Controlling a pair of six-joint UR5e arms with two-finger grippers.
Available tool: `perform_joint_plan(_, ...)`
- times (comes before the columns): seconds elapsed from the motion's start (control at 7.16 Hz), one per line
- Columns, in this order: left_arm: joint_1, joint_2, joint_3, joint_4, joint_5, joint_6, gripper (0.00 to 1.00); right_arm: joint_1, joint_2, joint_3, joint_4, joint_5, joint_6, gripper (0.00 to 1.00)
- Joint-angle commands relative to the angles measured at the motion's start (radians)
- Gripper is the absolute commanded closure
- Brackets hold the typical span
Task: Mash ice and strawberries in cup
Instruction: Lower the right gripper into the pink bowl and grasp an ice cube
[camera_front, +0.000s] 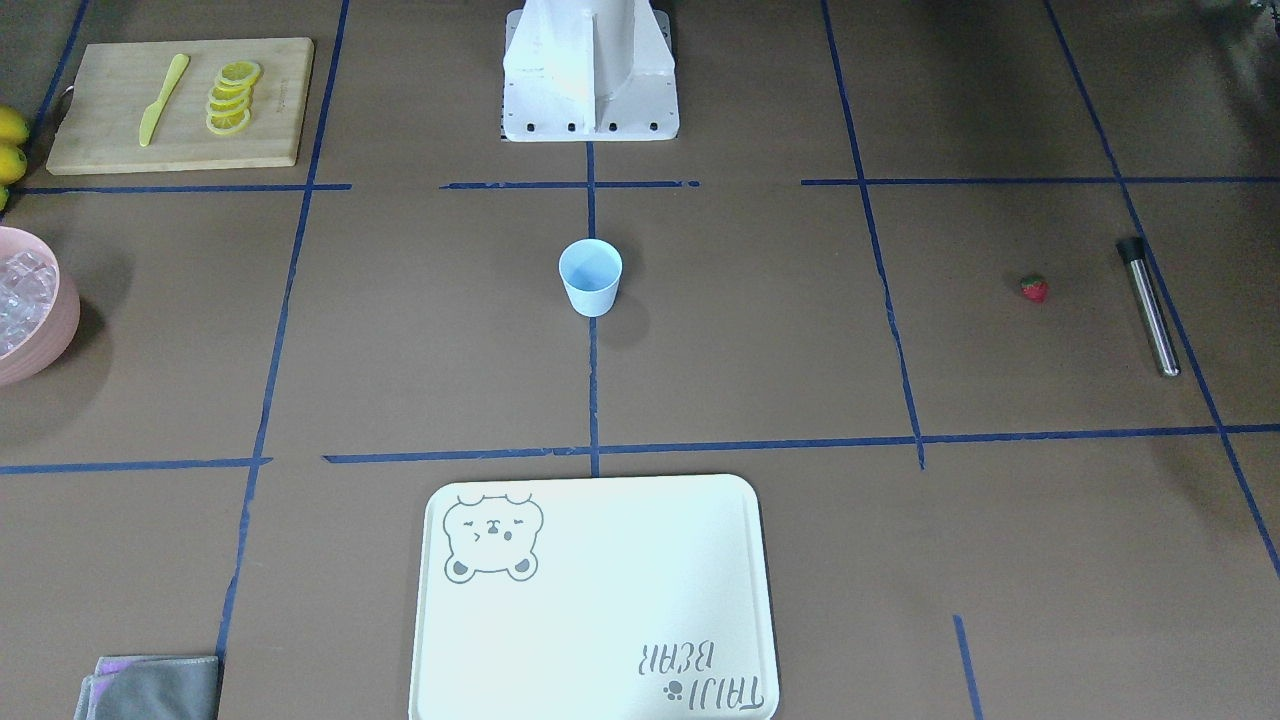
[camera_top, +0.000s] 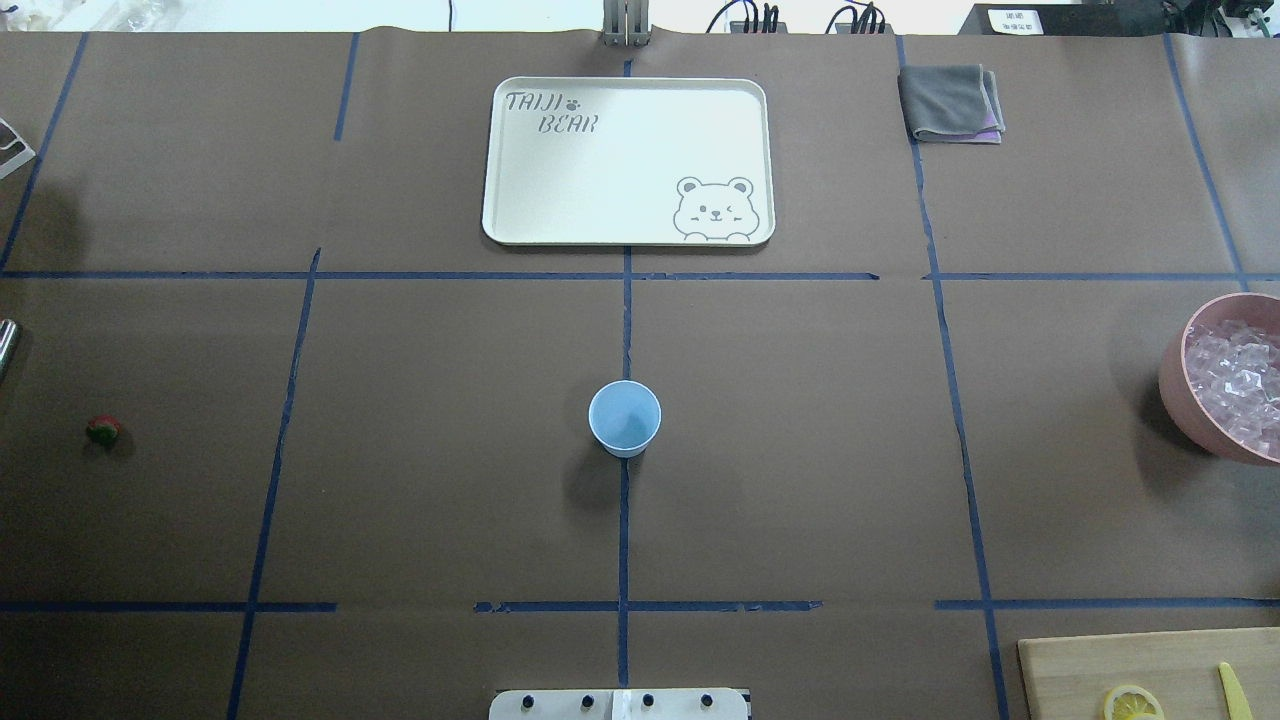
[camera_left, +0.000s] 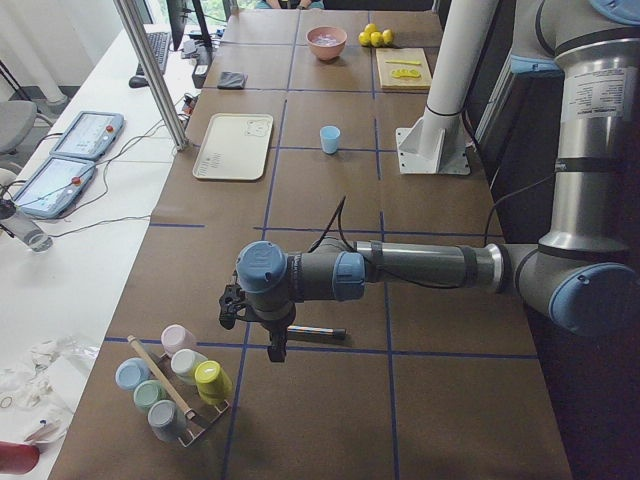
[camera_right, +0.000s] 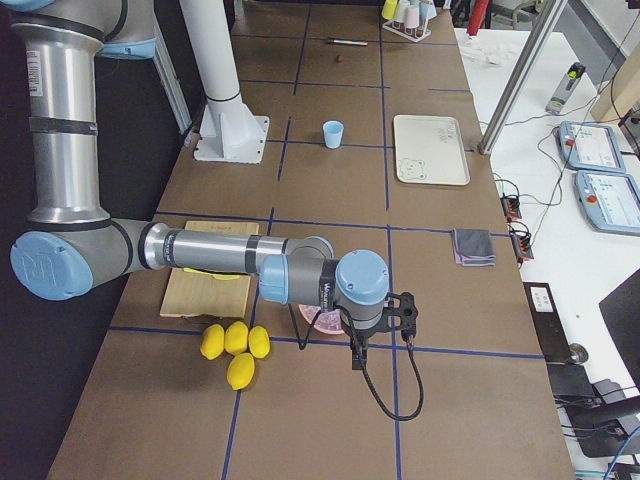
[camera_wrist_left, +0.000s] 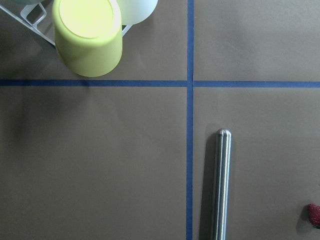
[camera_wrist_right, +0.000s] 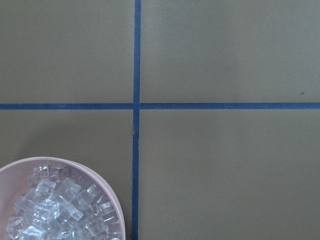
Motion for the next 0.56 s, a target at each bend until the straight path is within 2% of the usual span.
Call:
perform_joint_plan(0.0,0.000,0.000,0.000,0.000,0.000,0.000,0.00,0.000,0.003,0.000,0.000,0.002,0.005,0.00)
perform_joint_plan(0.42,-0.001,0.002,-0.002,-0.002,0.000,0.000,0.00,-0.001,0.000,0.022,-0.001,0.002,0.003,0.00)
